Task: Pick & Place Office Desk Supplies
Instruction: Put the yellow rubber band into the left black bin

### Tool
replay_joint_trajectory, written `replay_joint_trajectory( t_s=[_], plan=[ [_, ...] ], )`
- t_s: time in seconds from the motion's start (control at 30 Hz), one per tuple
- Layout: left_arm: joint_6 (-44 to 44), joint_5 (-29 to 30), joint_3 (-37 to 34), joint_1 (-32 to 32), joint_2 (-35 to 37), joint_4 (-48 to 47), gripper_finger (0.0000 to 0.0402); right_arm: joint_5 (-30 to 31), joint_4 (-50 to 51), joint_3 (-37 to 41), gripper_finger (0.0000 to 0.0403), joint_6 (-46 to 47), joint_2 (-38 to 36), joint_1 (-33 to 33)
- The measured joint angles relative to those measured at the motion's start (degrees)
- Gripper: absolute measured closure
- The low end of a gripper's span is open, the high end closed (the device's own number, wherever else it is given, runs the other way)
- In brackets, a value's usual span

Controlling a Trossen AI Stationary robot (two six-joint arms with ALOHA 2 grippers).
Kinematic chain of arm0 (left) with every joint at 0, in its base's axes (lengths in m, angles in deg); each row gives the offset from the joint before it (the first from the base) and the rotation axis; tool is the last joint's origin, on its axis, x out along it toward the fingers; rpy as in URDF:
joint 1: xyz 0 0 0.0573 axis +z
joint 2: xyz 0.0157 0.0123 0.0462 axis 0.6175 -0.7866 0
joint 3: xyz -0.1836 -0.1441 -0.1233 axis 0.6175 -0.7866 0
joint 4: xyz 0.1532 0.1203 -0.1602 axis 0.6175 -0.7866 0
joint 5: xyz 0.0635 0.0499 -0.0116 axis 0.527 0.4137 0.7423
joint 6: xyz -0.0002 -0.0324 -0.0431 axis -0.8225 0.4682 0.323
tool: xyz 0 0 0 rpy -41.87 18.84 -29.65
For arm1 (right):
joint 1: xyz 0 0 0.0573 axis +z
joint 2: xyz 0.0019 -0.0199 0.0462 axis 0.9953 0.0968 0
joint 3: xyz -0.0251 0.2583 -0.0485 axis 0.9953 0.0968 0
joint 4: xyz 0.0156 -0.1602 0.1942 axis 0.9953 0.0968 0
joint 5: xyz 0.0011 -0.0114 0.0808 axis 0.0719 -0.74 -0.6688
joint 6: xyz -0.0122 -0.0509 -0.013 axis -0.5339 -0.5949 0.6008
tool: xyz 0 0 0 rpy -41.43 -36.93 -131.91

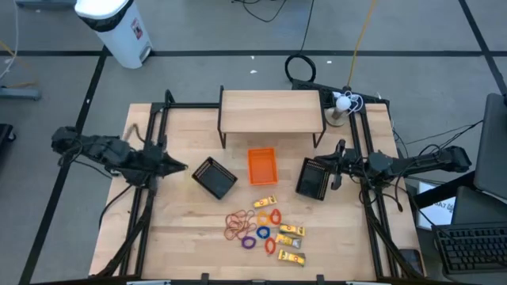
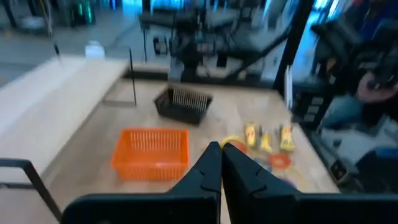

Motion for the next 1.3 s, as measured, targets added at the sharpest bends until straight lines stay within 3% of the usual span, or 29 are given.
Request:
replay_joint_trajectory(
  t_s=[0.27, 0.47, 0.6, 0.77, 0.9, 1.07, 1.3],
  plan=[
    [0.8, 3.8, -9.4, -0.5, 15.4, 3.0, 0.0401, 0.2, -10.4, 0.0, 0.0403, -11.4, 0.0, -0.1],
    [0.8, 9.2, -9.7, -0.4, 15.6, 6.1, 0.0401, 0.3, -13.0, 0.0, 0.0403, -13.2, 0.0, -0.1],
    [-3.6, 11.5, -2.2, -0.4, 6.8, 6.0, 0.0401, 1.9, -14.8, -0.2, 0.0403, -14.0, 0.0, -0.2],
    [-4.1, 16.4, 11.3, -0.2, -10.9, -6.5, 0.0402, 3.1, -13.7, -0.7, 0.0403, -12.4, 0.0, -1.2],
    [-3.3, 16.8, 19.4, 2.2, -24.9, -17.6, 0.0401, 3.1, -11.5, -0.7, 0.0403, -11.2, 0.0, -1.6],
    [-4.6, 16.4, 23.1, 6.0, -38.1, -25.4, 0.0402, 3.2, -9.9, -0.7, 0.0403, -10.6, 0.1, -1.6],
    [-9.5, 12.3, 23.1, 10.1, -48.9, -26.9, 0.0402, 3.2, -8.5, -0.7, 0.0403, -10.5, 0.3, -1.6]
  ],
)
